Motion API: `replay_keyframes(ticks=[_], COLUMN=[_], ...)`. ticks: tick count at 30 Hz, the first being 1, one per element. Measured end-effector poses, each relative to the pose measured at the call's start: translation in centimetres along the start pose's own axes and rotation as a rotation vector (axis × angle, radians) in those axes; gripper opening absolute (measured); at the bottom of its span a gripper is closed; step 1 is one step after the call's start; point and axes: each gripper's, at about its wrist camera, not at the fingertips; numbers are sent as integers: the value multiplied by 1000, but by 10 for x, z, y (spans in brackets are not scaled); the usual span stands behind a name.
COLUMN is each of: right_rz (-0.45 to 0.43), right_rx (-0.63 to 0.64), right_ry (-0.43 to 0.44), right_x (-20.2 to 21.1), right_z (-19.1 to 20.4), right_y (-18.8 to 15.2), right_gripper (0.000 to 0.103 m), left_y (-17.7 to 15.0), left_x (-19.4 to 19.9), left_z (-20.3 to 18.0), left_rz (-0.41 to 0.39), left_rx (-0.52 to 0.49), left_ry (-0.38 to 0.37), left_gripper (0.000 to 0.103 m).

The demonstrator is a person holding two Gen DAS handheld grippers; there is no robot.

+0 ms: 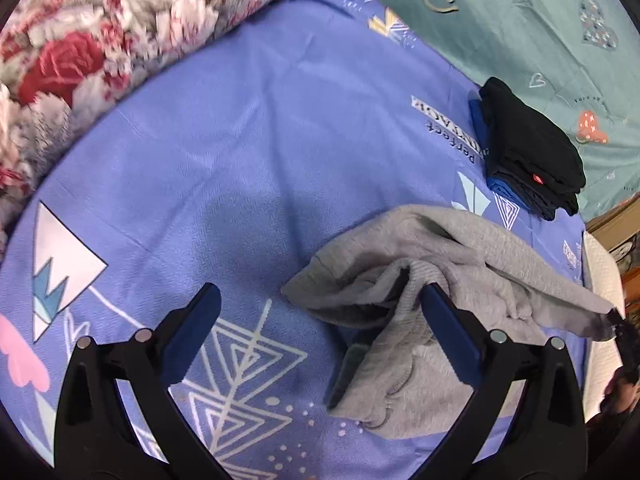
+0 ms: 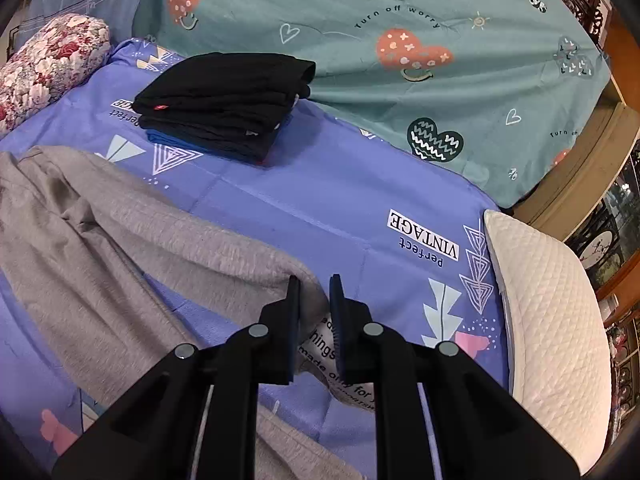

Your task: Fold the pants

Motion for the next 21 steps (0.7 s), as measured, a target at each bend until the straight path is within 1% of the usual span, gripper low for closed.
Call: replay_keyframes(ticks=[1, 3, 4, 5, 6, 7, 9, 11, 12, 14, 15, 16, 17, 18, 19, 20, 21], right_rz=[1, 10, 13, 17, 16, 15, 15, 16, 19, 33, 37, 41, 37, 24, 15, 15, 22], right_rx=[-6, -23, -30, -37, -39, -41, -68, -84, -84, -71, -60, -44, -27, 5, 28, 53, 85], right_ry=[-6, -23, -25, -31, -59, -77, -66, -52, -42, -18, -3, 5, 1, -10, -9, -1, 18], right_x=[-4, -12, -15, -16, -18, -20, -18, -17, -17, -17, -17, -17, -17, -16, -15, -16, -19], right_z=[-1, -7, -11, -14, -16, -19, -28, -32, -31, -26, -22, -18, -14, -9, -5, -2, 2], right_y=[-1, -1, 0, -1, -1, -1, -2, -3, -4, -7, -9, -11, -14, -18, -21, -25, -30], right_gripper=[14, 14, 14, 14, 6, 2, 2, 2, 2, 2, 5, 12, 36, 56, 59, 60, 62], left_y=[3, 5, 5, 4, 2, -1, -8, -7, -3, 3, 4, 5, 5, 7, 10, 12, 14], left_x=[-2, 2, 3, 1, -6, -14, -29, -39, -45, -60, -67, -73, -77, -78, -78, -77, -74], left_z=[8, 23, 27, 27, 23, 18, 8, 4, 3, -4, -9, -15, -22, -30, -36, -41, -45], left_rz=[6, -18, -17, 1, 52, 91, 144, 149, 151, 188, 212, 226, 228, 218, 202, 182, 163], left_rx=[48, 132, 155, 158, 152, 149, 148, 160, 177, 203, 194, 176, 156, 127, 105, 82, 64], left_ry=[-17, -56, -76, -90, -128, -164, -204, -224, -251, -291, -289, -275, -249, -214, -203, -211, -217], left_gripper=[101, 101, 101, 101, 101, 101, 101, 101, 101, 101, 101, 101, 101, 101, 101, 100, 92])
Point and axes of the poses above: each gripper's, at about its wrist camera, not at the fingertips, and x roughly against the way its jaws point, z to its left, y to its top, and after that the axes turned 3 degrees about -x, right-handed
